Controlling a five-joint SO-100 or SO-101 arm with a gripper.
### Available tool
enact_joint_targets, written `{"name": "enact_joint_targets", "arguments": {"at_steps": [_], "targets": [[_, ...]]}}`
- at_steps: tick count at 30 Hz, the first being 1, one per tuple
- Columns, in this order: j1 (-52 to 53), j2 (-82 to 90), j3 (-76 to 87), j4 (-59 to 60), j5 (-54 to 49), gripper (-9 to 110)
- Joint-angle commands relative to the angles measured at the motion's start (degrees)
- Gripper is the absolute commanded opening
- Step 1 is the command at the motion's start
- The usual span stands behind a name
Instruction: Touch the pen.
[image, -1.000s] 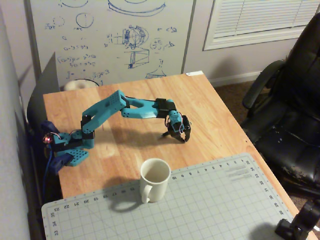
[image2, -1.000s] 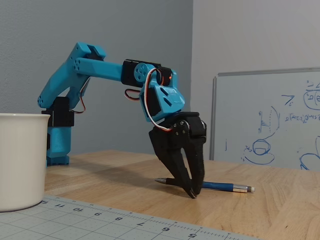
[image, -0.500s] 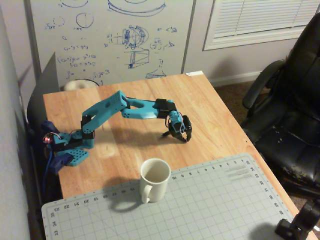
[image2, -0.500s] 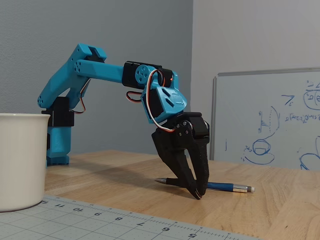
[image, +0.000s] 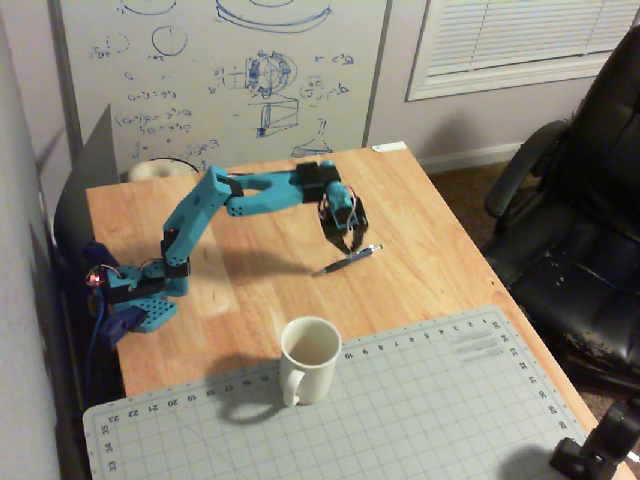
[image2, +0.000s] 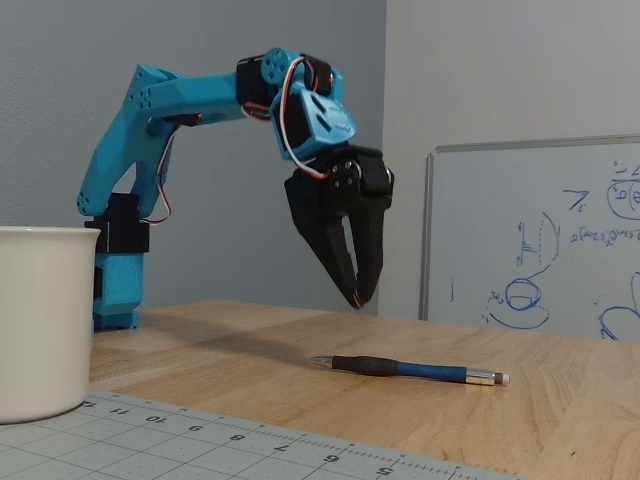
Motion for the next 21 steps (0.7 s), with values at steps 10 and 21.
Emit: {"name": "enact_joint_targets", "arguments": {"at_steps": [10,21], "targets": [[-7.2,4.6,-1.8,1.3,9.3,1],[-7.8,-5.9,-1.7,-18.8,9.1,1]]}}
